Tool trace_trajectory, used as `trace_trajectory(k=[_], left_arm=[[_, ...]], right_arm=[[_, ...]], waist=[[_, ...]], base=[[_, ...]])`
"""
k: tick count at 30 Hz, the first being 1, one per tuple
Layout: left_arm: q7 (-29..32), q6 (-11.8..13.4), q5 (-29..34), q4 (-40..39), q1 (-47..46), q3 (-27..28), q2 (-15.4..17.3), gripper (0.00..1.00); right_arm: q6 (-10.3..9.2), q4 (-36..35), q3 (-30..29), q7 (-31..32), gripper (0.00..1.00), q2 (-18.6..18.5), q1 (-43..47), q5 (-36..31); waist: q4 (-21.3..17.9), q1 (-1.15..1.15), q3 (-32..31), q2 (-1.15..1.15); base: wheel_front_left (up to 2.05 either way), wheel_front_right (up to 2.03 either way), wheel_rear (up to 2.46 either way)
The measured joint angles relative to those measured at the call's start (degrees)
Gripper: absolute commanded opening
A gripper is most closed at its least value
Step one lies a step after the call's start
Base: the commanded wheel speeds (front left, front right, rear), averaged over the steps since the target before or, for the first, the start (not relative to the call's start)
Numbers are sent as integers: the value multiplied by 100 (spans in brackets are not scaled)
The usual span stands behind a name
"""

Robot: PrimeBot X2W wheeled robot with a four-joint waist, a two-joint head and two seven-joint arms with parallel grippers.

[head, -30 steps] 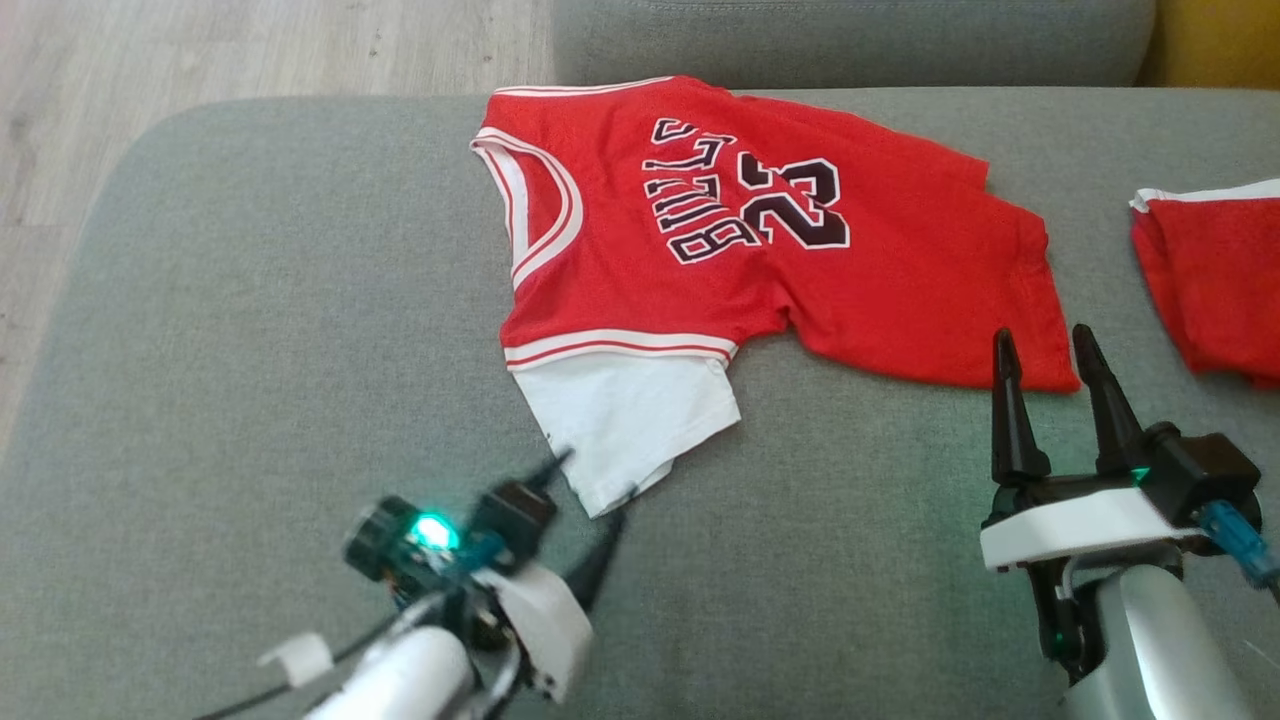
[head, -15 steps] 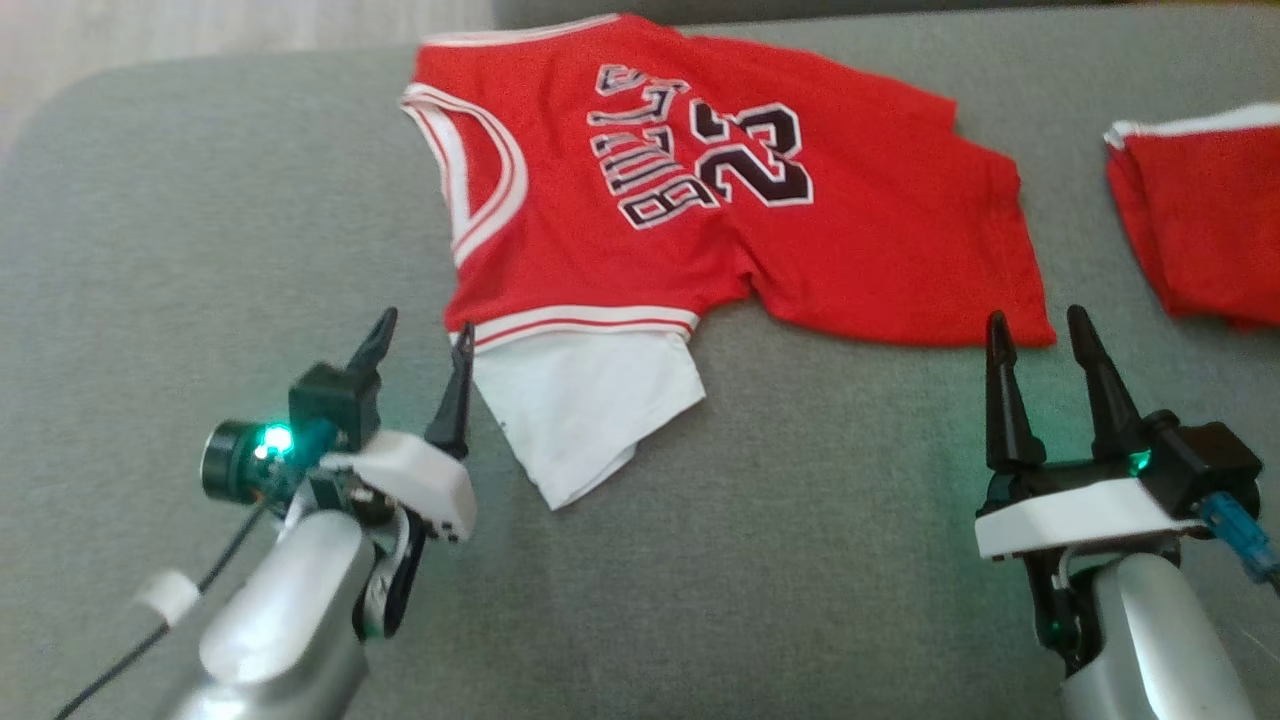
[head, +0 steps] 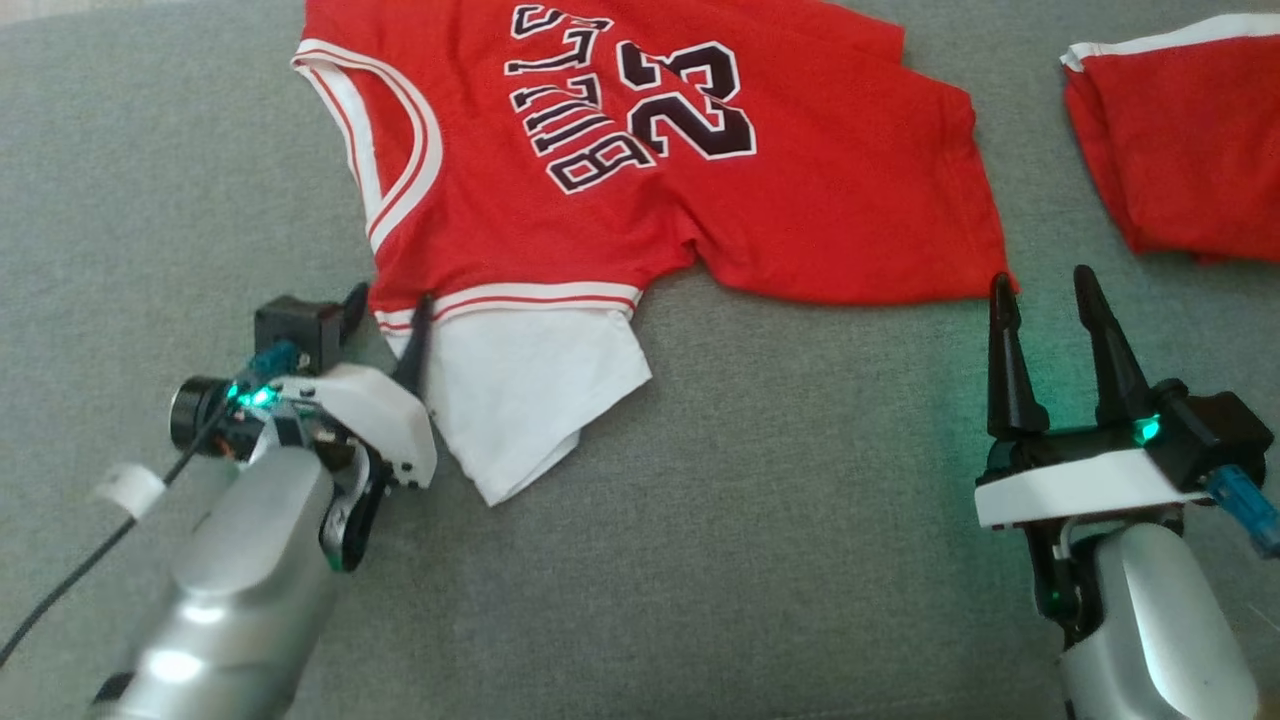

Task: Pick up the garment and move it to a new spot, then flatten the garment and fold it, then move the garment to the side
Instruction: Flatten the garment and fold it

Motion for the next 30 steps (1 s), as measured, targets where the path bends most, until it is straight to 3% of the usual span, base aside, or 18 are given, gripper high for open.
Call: trace_trajectory(k=[1, 7, 15, 22, 23, 24, 30], left_arm=[[42, -67, -27, 63, -72, -1, -8, 0], [-44, -166, 4, 388, -288, -66, 2, 0], [-314, -105, 366, 858, -1044, -97, 387, 0], [-565, -70, 515, 1274, -1797, -92, 515, 0], [-568, -73, 517, 1338, -1829, -92, 515, 83], [-611, -85, 517, 1391, -1835, -94, 514, 100], [-1012, -174, 493, 1697, -1790, -101, 305, 100]], right_arm=[[0, 0, -2, 0, 100, -1, -1, 1], [0, 3, 1, 0, 100, -1, -4, 8], [0, 13, 75, 0, 100, -1, -37, 48], [0, 41, 166, 0, 100, -1, -130, 58], [0, 41, 177, 0, 100, -1, -130, 58], [0, 41, 186, 0, 100, -1, -130, 58], [0, 51, 170, 0, 100, -1, -121, 48]], waist=[[-9, 0, 3, 0], [-41, 0, -7, 0], [-117, 0, 19, 0], [-182, 0, 33, 0], [-185, 0, 30, 0], [-186, 0, 27, 0], [-85, 0, -75, 0]], base=[[0, 0, 0], [0, 0, 0], [0, 0, 0], [0, 0, 0], [0, 0, 0], [0, 0, 0], [0, 0, 0]])
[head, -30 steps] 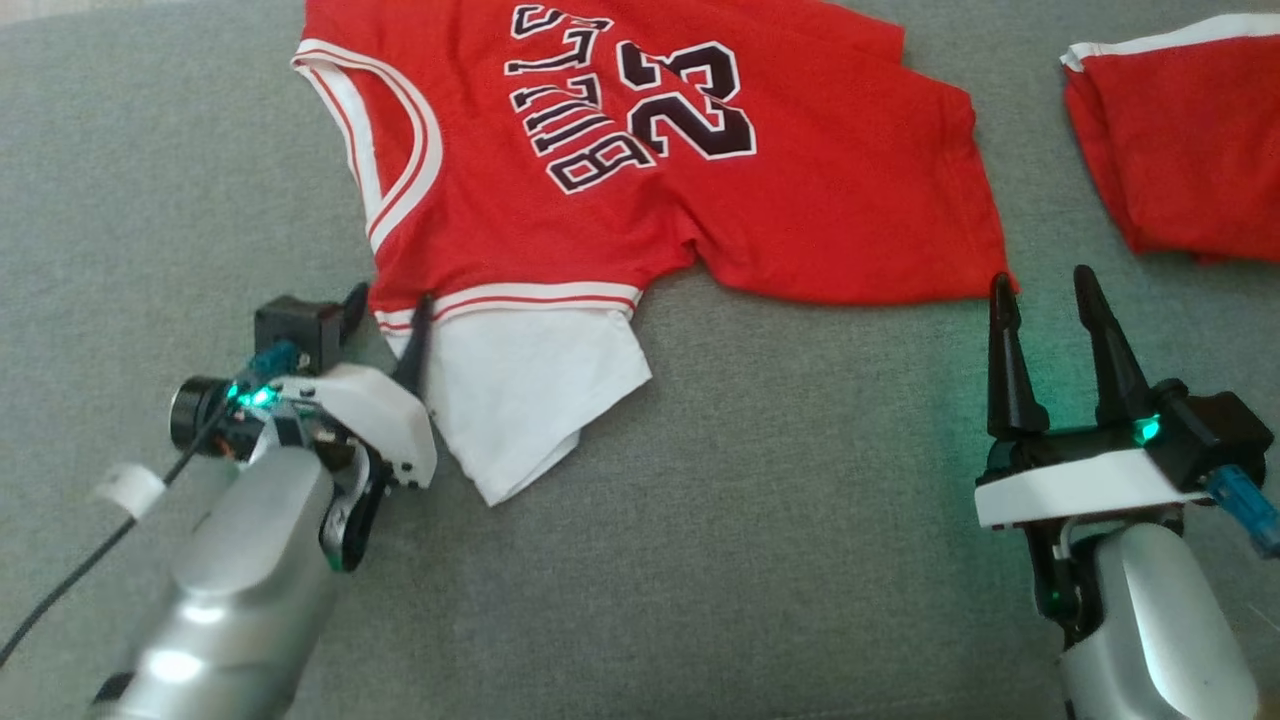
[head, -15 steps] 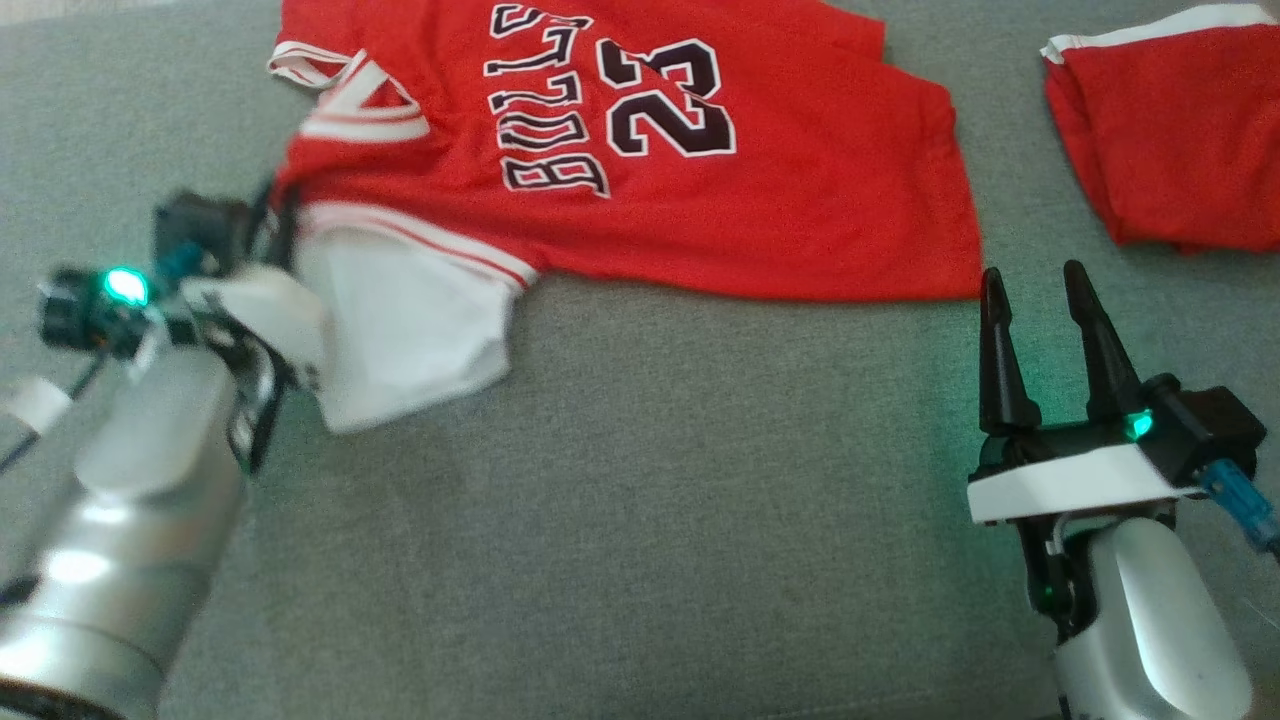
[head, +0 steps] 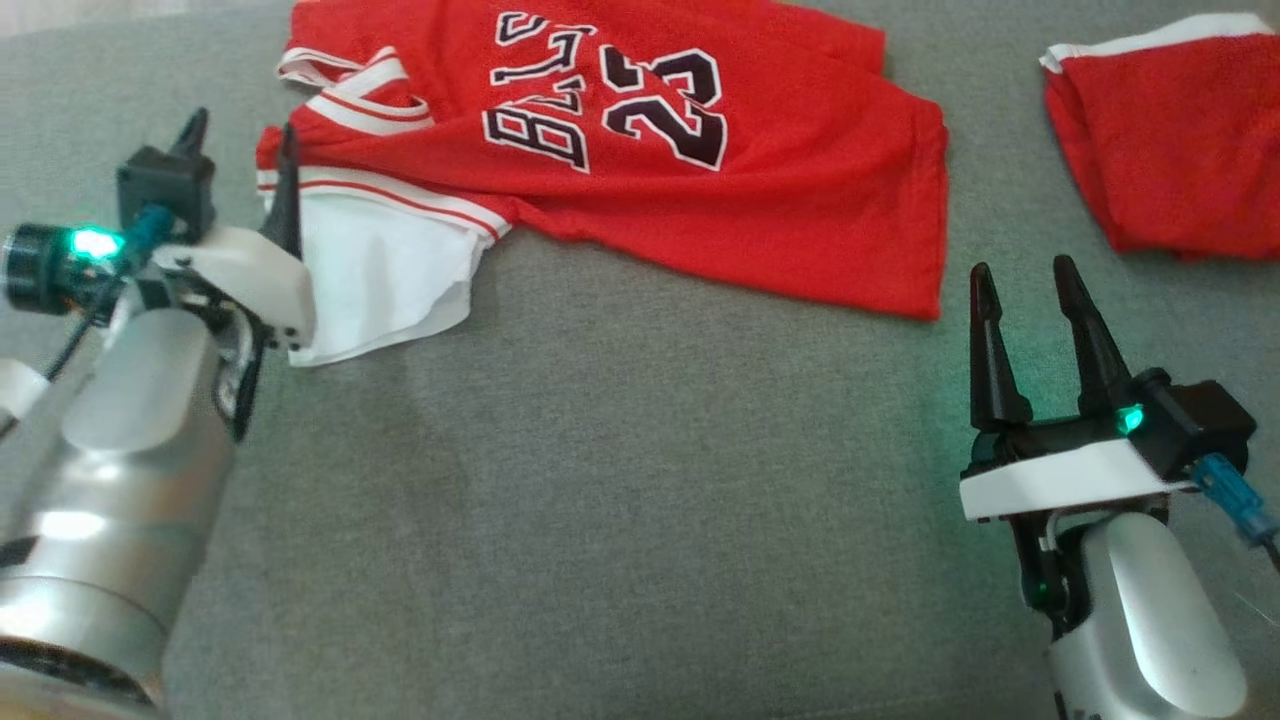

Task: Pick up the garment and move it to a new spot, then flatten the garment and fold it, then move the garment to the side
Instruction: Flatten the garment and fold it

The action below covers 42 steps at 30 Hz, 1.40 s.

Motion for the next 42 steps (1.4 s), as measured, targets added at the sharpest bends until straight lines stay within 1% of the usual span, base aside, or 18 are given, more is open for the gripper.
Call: trace_trajectory(k=[5, 11, 14, 19, 23, 30, 34, 35, 42], left_arm=[[-281, 23, -82, -93, 369, 15, -220, 100], [-371, 183, -147, -893, 1216, 51, -415, 100], [-371, 386, -140, -1527, 1717, 199, -523, 100], [-372, 728, -87, -2410, 2636, 416, -578, 100], [-372, 844, -47, -2816, 3055, 583, -567, 100], [-355, 847, 37, -2896, 3032, 589, -535, 100], [-65, 794, 14, -2639, 2839, 572, -456, 100], [19, 742, 5, -2560, 2752, 565, -437, 100], [252, 613, -96, -1968, 2326, 570, -435, 100]], right_arm=[[0, -2, -79, 0, 100, 0, 29, -25], [0, -11, -196, 0, 100, 0, 208, -49], [0, 0, -225, 0, 100, 0, 372, -49], [0, 16, -235, 0, 100, 0, 404, -49], [0, 18, -214, 0, 100, 0, 404, -49], [0, -19, -160, 0, 100, 0, 397, -49], [0, -86, -131, 0, 100, 1, 374, -48], [0, -94, -133, 0, 100, 0, 369, -48], [0, -113, -152, 0, 100, 0, 357, -48]], waist=[[185, 0, -171, 0], [554, -1, -411, 0], [739, -1, -544, 0], [930, -1, -763, 0], [941, -1, -789, 0], [844, -1, -656, 0], [754, 0, -477, 0], [729, 0, -425, 0], [570, 0, -132, 0]], base=[[0, 0, 0], [0, 0, 0], [0, 0, 0], [0, 0, 0], [0, 0, 0], [0, 0, 0], [0, 0, 0], [0, 0, 0], [0, 0, 0]])
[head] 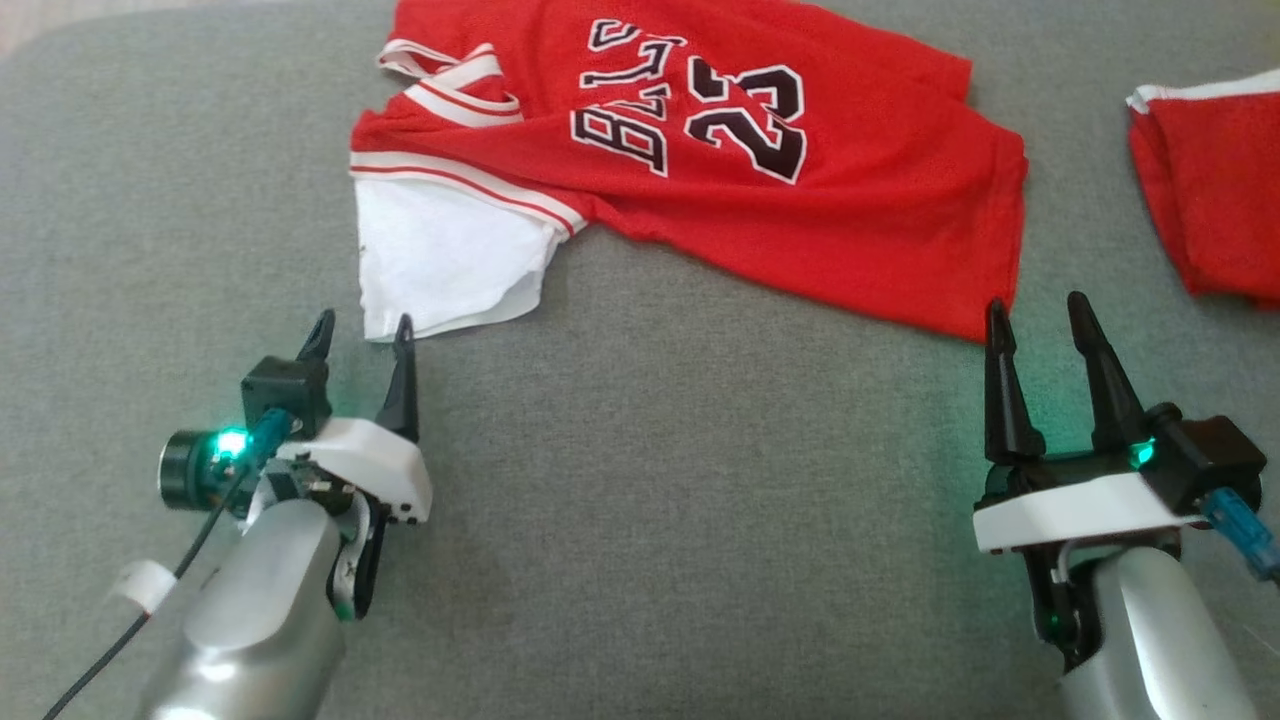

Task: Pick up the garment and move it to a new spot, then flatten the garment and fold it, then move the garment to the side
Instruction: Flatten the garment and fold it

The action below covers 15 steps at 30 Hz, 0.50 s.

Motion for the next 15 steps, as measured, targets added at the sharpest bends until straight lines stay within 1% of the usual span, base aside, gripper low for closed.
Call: trace_trajectory(k=[4, 11, 14, 15], left_arm=[[9, -11, -74, 331, -41, 12, -12, 100], [18, -154, -119, 716, -404, 40, -18, 100], [130, -162, -120, 894, -555, 29, -19, 100], [177, -203, -120, 940, -603, 26, -19, 100]], right_arm=[[0, 0, -2, 0, 100, 0, -18, 0], [0, -5, -3, 0, 100, 0, -130, 0], [0, -7, -3, 0, 100, 0, -130, 2], [0, -7, -4, 0, 100, 0, -130, 8]], waist=[[-79, 0, 76, 0], [-175, 0, 184, 0], [-208, 0, 230, 0], [-218, 0, 240, 0]], base=[[0, 0, 0], [0, 0, 0], [0, 0, 0], [0, 0, 0]])
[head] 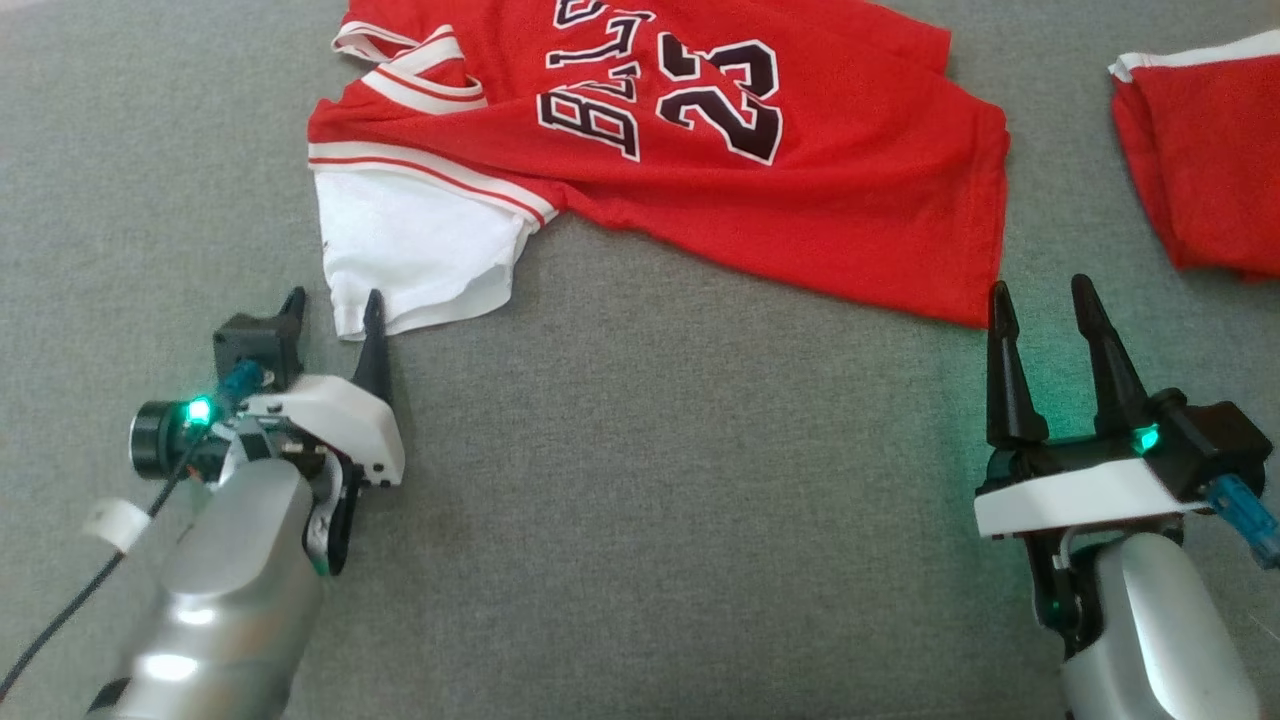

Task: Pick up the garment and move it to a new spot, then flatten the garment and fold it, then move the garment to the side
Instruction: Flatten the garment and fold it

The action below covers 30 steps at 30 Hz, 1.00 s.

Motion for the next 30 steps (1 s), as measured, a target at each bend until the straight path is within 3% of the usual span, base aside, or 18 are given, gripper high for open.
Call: trace_trajectory(k=[4, 5, 6, 7, 15, 19, 30], left_arm=[[155, -79, -126, 148, -121, -8, -19, 100], [174, -108, -137, 172, -125, -14, -29, 48], [176, -151, -138, 194, -130, -24, -40, 9], [176, -158, -138, 215, -131, -34, -57, 0], [-337, -191, -180, 149, 49, -24, -107, 0], [-697, -136, -170, -375, 163, 52, -102, 0], [-809, 154, 156, -1871, 749, 164, -55, 0]], right_arm=[[0, 7, -1, 0, 100, 0, -1, 1], [0, 8, -3, 0, 100, 0, -1, 1], [0, 11, -7, 0, 100, 0, -1, 1], [0, 18, -9, 0, 100, 0, -1, 1], [0, 434, -65, 0, 100, 0, 3, -14], [0, 680, -140, 2, 100, 2, 5, -16], [0, 1496, -528, 357, 100, 2, -12, 248]], waist=[[-31, 0, 9, 0], [-35, -1, 1, 0], [-38, -1, -11, 0], [-39, 0, -26, 0], [-45, 0, -274, 0], [-18, 0, -433, 0], [204, -1, -617, 0]], base=[[0, 0, 0], [0, 0, 0], [0, 0, 0], [0, 0, 0], [0, 0, 0], [0, 0, 0], [0, 0, 0]])
